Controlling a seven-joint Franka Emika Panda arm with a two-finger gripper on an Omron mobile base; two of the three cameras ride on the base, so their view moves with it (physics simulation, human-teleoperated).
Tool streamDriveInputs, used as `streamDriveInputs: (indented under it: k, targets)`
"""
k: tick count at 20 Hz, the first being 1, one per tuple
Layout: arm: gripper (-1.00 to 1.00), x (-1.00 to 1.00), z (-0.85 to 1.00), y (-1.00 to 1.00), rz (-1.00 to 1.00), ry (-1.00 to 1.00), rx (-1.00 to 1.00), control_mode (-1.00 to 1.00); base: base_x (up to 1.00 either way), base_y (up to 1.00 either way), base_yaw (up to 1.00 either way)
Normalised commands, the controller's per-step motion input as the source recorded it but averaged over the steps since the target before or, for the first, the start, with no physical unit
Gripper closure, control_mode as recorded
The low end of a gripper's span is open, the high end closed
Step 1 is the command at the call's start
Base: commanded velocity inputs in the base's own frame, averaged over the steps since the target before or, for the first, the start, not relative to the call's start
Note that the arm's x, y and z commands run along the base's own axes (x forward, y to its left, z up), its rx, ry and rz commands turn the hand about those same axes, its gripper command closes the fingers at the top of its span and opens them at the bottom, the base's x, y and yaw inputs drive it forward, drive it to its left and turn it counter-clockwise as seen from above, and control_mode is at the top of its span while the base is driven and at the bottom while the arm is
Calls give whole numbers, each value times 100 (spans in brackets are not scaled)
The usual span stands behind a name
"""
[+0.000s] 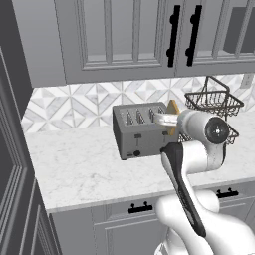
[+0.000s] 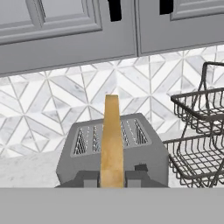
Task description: Start the toaster. Once the lever pops up, take the bread to the plate on the dining counter.
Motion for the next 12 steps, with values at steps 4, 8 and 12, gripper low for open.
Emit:
streamDriveInputs:
  k: [4, 8, 12]
  targets:
    - [100, -21, -6, 0, 0, 0, -1, 100, -25, -2, 1]
    - [100, 0, 0, 0, 0, 0, 0, 100, -100, -40, -17]
    - [100, 0, 0, 0, 0, 0, 0, 100, -8, 1, -98]
